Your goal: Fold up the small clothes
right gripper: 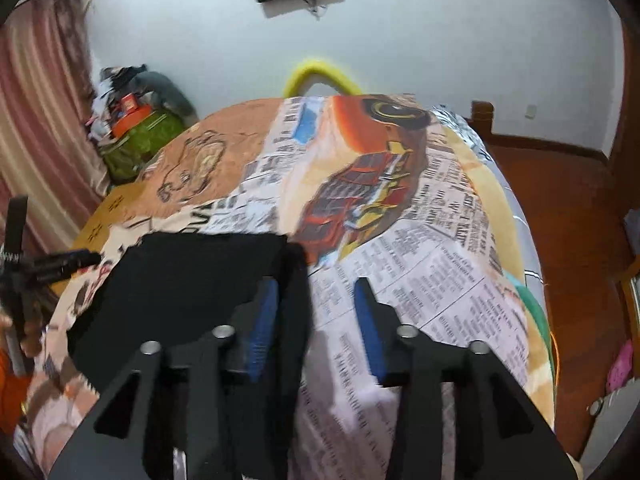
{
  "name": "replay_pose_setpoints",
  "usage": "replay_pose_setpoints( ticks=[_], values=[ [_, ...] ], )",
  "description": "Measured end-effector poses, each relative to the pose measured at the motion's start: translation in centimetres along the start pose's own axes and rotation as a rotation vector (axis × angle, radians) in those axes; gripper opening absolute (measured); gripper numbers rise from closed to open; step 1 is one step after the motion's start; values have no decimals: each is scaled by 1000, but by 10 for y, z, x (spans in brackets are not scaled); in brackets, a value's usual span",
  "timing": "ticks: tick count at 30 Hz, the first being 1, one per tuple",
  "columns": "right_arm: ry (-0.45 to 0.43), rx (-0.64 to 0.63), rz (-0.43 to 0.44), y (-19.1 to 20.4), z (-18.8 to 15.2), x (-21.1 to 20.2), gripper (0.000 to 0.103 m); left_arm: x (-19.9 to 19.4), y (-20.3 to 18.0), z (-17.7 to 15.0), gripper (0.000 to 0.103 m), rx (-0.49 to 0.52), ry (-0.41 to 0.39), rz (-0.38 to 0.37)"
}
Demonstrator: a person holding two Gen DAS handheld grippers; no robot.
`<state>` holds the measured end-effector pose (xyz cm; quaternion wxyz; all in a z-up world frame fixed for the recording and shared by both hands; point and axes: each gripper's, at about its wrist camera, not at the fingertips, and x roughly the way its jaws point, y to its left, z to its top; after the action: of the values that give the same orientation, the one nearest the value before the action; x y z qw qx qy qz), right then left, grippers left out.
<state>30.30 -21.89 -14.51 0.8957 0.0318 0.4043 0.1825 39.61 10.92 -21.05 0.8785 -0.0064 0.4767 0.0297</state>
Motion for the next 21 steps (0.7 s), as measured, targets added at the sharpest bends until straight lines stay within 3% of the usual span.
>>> replay_pose_setpoints(
  ticks=[6,10,15,18,21],
  values=[
    [107,-92,13,26,-11,40,42,19,-5,-20,49,21,77,-13],
    [140,-170,-57,33,-14,64,42,46,-4,-31,53,-26,144,-21],
    [133,-109,-112,9,-2,73,42,46,-4,-32,56,-25,111,20],
    [113,-141,-238,5,1,67,33,40,1,-30,53,-36,92,73],
    [126,-96,-200,-5,0,52,33,28,17,-27,53,-109,87,-8]
  ],
)
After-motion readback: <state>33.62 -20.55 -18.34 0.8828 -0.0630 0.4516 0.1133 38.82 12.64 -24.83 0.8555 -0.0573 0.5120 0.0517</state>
